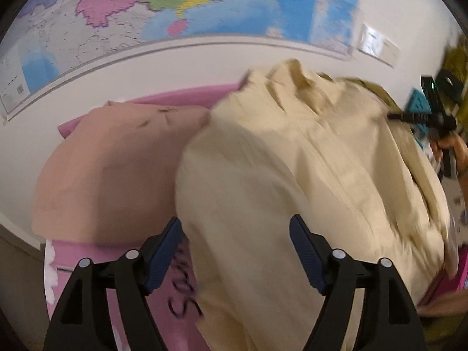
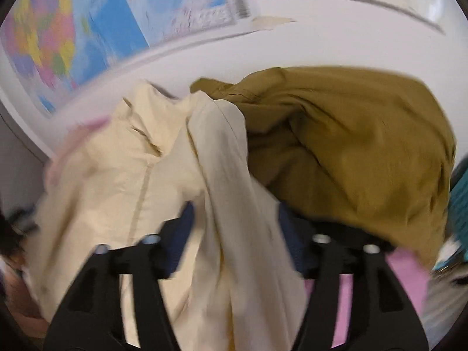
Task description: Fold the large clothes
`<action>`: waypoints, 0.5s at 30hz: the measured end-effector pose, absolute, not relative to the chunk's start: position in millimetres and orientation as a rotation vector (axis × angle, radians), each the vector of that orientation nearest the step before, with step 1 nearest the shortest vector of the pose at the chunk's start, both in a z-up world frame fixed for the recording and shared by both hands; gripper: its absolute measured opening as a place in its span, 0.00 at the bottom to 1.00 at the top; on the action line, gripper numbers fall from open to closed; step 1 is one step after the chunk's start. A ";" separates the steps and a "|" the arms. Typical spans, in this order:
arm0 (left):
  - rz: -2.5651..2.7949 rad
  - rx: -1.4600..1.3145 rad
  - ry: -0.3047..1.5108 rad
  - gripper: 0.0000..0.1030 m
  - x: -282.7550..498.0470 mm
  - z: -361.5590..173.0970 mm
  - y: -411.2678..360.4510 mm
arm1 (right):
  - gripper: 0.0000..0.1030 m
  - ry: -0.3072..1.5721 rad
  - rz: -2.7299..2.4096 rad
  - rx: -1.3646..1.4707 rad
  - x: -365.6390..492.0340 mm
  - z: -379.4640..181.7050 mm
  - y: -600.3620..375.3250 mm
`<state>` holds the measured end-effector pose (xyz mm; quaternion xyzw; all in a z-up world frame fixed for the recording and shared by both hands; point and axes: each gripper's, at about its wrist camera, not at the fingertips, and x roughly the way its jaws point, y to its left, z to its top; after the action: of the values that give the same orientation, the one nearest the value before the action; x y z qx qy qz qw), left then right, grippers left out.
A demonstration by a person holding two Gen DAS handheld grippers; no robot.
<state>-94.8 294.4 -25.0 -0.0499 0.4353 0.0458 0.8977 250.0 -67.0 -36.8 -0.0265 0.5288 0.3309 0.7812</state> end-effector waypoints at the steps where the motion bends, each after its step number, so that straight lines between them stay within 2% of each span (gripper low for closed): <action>1: 0.076 -0.099 0.907 0.78 -98.9 -26.2 287.7 | 0.66 1.134 0.742 -0.040 239.2 -35.5 -79.6; 4: 0.037 -0.059 0.918 0.78 -111.1 -30.7 266.2 | 0.76 1.128 0.776 -0.008 204.3 -39.0 -119.8; 6: 0.033 -0.022 0.936 0.78 -112.2 -36.6 256.0 | 0.76 1.154 0.804 0.027 190.3 -42.7 -145.3; 8: 0.052 -0.007 0.969 0.59 -108.4 -47.5 252.1 | 0.75 1.208 0.794 0.092 168.9 -51.2 -177.1; 9: 0.076 -0.013 0.986 0.36 -106.4 -51.5 254.5 | 0.74 1.218 0.797 0.106 163.1 -53.7 -181.4; 10: 0.103 -0.042 0.996 0.22 -104.3 -53.2 260.9 | 0.61 1.237 0.812 0.135 155.7 -59.4 -191.8; 11: 0.109 -0.086 0.987 0.18 -103.1 -49.7 269.0 | 0.35 1.250 0.830 0.159 151.5 -59.9 -202.7; 12: 0.125 -0.139 0.951 0.09 -103.6 -41.0 280.4 | 0.25 1.257 0.839 0.181 148.8 -62.1 -208.3; 13: 0.142 -0.162 0.931 0.05 -103.5 -35.0 287.8 | 0.12 1.249 0.825 0.194 149.4 -60.3 -212.0; 14: 0.161 -0.182 0.906 0.04 -104.9 -25.1 295.9 | 0.04 1.226 0.812 0.175 150.6 -51.9 -212.1; 15: 0.189 -0.192 0.883 0.04 -106.2 -15.7 303.4 | 0.03 1.178 0.780 0.128 153.1 -38.0 -212.0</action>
<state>-106.2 303.4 -15.7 -0.0928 0.4258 0.0909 0.8954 153.1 -212.0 -38.0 0.0586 0.5409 0.3582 0.7588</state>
